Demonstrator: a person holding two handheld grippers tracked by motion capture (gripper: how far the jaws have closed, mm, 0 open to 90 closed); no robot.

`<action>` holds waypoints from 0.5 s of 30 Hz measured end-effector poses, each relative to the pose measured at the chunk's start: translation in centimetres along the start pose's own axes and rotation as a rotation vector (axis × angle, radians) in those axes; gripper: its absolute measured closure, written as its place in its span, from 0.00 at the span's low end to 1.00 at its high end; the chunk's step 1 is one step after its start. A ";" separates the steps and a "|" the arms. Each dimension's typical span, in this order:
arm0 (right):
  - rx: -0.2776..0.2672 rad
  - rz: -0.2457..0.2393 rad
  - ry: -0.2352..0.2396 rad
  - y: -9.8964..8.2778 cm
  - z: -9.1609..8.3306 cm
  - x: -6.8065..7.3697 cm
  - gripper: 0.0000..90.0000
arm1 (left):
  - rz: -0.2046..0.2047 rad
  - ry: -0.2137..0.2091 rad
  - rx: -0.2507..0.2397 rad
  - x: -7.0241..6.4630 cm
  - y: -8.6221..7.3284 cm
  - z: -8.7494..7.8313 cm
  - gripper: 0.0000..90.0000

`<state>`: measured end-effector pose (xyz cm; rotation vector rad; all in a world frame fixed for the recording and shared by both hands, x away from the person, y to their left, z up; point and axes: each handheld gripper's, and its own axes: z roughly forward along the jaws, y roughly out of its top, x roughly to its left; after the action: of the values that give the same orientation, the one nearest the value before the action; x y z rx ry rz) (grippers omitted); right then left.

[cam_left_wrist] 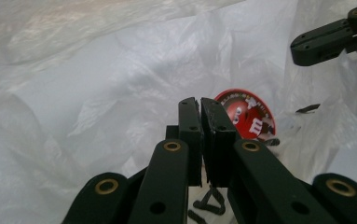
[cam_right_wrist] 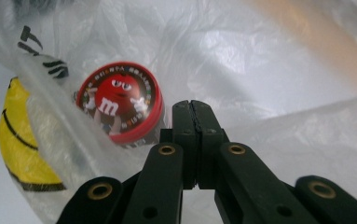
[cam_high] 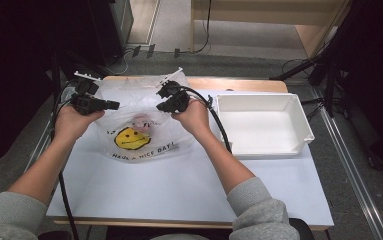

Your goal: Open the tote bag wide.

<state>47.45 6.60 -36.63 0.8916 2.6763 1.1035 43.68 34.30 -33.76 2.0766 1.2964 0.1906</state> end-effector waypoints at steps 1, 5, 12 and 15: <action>0.015 0.006 0.003 -0.5 0.2 -0.1 1.00 | -0.002 0.007 0.008 0.2 -0.2 0.1 0.98; 0.028 0.013 0.009 -1.2 0.2 0.0 1.00 | -0.017 0.016 0.036 0.8 -1.1 0.5 0.98; 0.039 0.024 0.004 -2.3 0.1 -0.1 1.00 | -0.033 0.025 0.038 1.5 -2.5 0.8 0.98; 0.037 0.023 0.004 -2.7 0.1 -0.1 1.00 | -0.027 0.032 0.043 1.7 -3.1 1.0 0.98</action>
<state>46.28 5.08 -38.60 0.9303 2.7047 1.0646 42.64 36.15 -36.80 2.0989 1.3580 0.1854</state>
